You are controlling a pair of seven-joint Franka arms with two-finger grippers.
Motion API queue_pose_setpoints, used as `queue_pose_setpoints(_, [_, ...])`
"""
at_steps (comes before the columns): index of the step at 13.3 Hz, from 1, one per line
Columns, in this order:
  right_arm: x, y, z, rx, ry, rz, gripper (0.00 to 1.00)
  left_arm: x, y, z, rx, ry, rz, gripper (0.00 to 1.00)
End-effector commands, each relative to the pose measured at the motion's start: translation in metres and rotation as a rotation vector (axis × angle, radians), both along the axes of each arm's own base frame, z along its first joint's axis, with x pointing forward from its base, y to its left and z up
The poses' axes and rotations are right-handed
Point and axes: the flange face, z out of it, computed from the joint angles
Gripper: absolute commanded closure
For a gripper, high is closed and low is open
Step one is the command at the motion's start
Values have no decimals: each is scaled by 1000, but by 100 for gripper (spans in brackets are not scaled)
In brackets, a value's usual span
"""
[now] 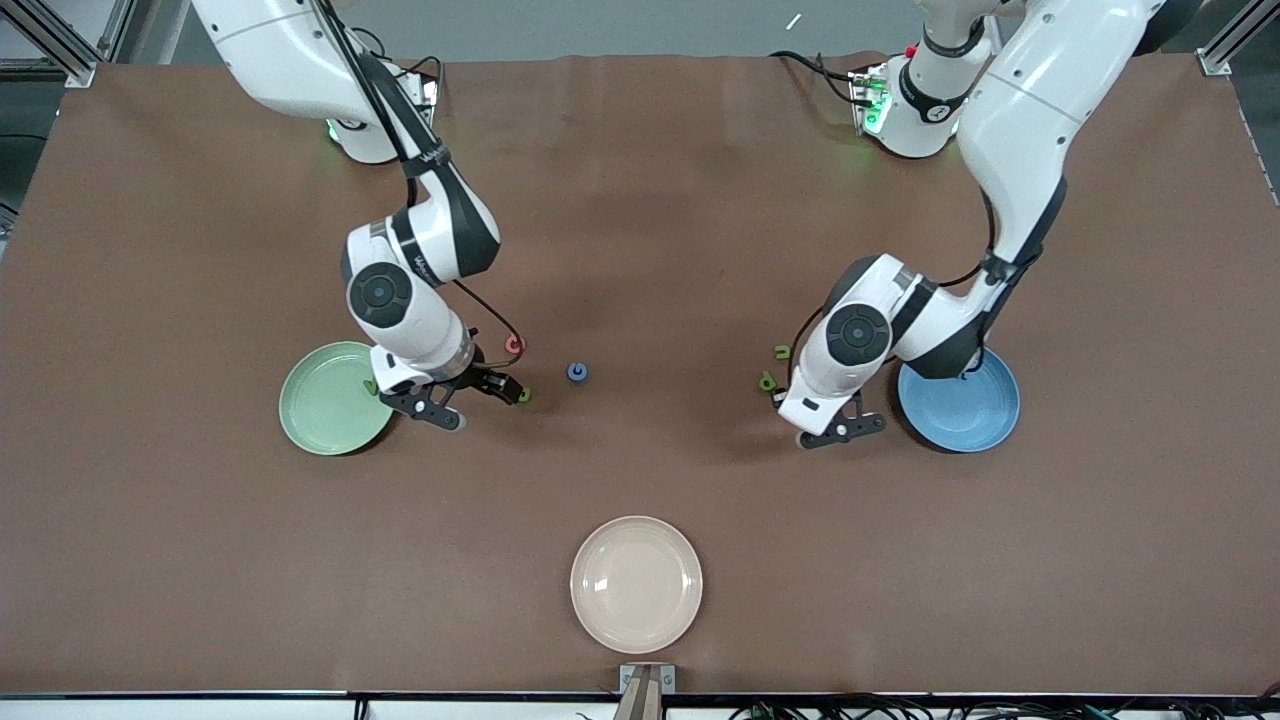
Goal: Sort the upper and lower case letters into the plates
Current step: 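Grasp the blue X with the left gripper while the right gripper reaches the B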
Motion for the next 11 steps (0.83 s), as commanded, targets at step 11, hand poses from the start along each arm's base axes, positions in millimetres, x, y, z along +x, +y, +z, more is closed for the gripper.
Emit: queue_pose_setpoints(11, [-23,30,-59,-29,13,40,19,-11,233,11,29,38,-265,93])
